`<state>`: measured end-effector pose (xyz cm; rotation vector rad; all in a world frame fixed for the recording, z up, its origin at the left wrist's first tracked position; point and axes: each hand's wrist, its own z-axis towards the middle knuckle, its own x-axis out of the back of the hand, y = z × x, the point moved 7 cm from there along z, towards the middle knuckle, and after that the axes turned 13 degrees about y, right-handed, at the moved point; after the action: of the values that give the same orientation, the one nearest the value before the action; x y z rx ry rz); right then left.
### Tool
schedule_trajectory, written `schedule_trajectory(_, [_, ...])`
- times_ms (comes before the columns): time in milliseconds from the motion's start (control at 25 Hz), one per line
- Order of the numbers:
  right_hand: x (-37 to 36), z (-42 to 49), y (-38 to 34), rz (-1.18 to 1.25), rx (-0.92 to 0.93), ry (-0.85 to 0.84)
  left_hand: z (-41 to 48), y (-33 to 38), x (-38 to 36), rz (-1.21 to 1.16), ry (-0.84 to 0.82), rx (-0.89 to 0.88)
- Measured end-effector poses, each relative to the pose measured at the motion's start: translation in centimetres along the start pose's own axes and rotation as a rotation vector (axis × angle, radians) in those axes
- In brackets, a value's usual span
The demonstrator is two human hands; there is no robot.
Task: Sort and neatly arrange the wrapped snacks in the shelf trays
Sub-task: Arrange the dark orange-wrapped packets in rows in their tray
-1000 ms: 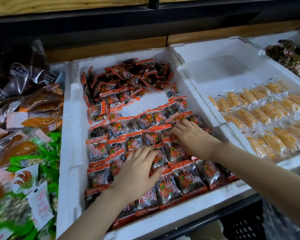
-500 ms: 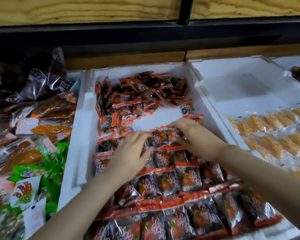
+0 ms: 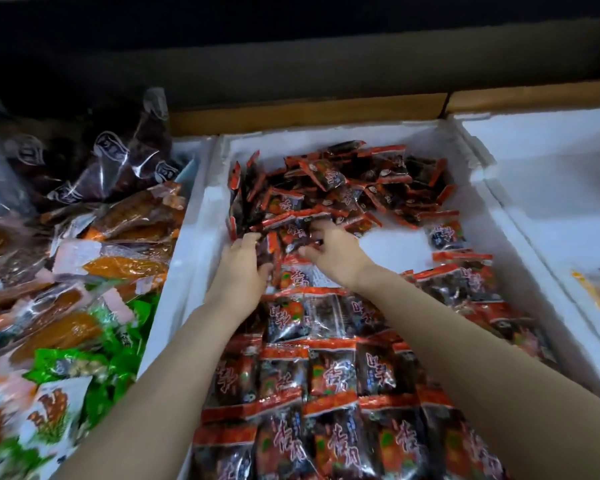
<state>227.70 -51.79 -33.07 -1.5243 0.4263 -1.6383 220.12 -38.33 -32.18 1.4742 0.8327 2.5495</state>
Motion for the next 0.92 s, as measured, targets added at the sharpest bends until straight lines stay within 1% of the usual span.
schedule_trajectory(120, [-1.0,1.4,-0.8,-0.001,-0.041,0.075,-0.1,0.3,0.2,0.115,0.020,0.001])
schedule_trajectory(200, [-1.0,1.8,-1.4,0.013,-0.077,0.093,-0.4,0.7,0.5,0.097,0.031,0.009])
schedule_trajectory(280, [-0.8,2.3,-1.6,-0.001,-0.128,0.072,-0.7,1.1,1.2,-0.031,0.071,0.038])
schedule_trajectory(360, [-1.0,2.2,-1.8,-0.014,-0.168,-0.004,-0.8,1.3,2.2,-0.183,0.119,0.087])
schedule_trajectory(440, [-1.5,1.8,-2.2,0.026,-0.181,-0.061,-0.9,1.5,2.6,-0.255,0.124,0.119])
schedule_trajectory(480, [-1.3,1.6,-2.6,0.038,-0.165,-0.047,-1.0,1.6,2.8,-0.281,0.121,0.118])
schedule_trajectory(520, [-0.6,1.3,-3.1,0.004,-0.113,0.007,-1.1,1.9,2.9,-0.307,0.115,0.107])
schedule_trajectory(600, [2.2,0.1,-4.1,-0.112,-0.006,0.182,-1.4,2.1,2.8,-0.371,0.064,0.083])
schedule_trajectory(640, [3.9,-0.9,-4.4,-0.110,-0.003,0.227,-1.5,2.2,2.7,-0.418,0.022,0.083])
schedule_trajectory(680, [5.5,-2.1,-4.3,-0.065,-0.020,0.224,-1.6,2.2,2.5,-0.456,-0.022,0.089])
schedule_trajectory(760, [7.9,-5.4,-3.9,0.010,-0.035,0.127,-2.0,2.4,2.6,-0.465,-0.085,0.090])
schedule_trajectory(800, [8.9,-7.2,-3.5,0.041,-0.049,0.070,-2.2,2.6,2.7,-0.452,-0.090,0.090])
schedule_trajectory(920, [10.9,-12.3,-2.5,0.170,-0.086,-0.065,-3.9,4.3,3.4,-0.443,-0.050,0.053])
